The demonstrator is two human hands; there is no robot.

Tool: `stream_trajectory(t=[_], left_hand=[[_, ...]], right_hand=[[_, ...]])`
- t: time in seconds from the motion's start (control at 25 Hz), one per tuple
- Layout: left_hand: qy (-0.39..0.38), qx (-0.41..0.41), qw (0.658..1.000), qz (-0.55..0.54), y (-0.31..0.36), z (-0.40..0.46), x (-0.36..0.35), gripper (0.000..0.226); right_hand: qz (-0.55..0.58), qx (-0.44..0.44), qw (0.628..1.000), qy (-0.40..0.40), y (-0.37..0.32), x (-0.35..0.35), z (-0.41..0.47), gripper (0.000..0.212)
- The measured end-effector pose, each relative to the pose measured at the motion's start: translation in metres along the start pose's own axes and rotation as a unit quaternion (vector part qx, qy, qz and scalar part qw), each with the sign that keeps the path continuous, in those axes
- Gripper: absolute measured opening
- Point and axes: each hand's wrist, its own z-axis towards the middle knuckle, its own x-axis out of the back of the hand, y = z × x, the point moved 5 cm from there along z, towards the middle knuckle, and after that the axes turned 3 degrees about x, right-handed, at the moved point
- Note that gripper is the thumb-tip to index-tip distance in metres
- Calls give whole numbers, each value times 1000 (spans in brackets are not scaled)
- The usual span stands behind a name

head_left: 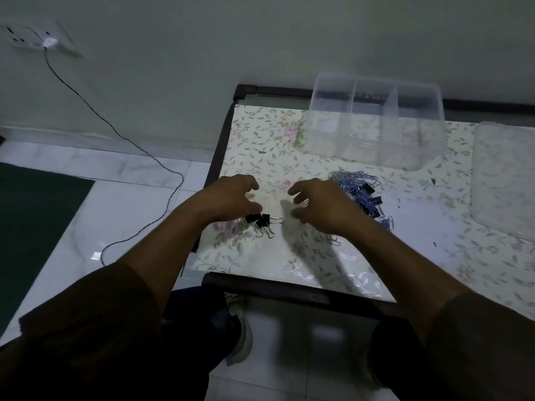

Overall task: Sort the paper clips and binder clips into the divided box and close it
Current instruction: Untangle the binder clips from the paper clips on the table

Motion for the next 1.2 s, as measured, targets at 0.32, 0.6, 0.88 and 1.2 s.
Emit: stream_trajectory(t=[0.32, 0.6, 0.88, 1.2], left_hand=[[8, -164, 983, 83, 100, 32, -67, 23], [23, -229, 961, 154, 152, 43, -110, 20], [41, -219, 969, 105, 154, 43, -105, 14], [64, -231, 962, 132, 146, 45, -95, 20]], right_hand=[[-122, -93, 984, 90, 107, 62, -53, 19], [-143, 6, 989, 43, 109, 45, -71, 18], [-228, 34, 972, 36, 108, 30, -71, 35], [-190, 44, 978, 75, 108, 41, -68, 15]])
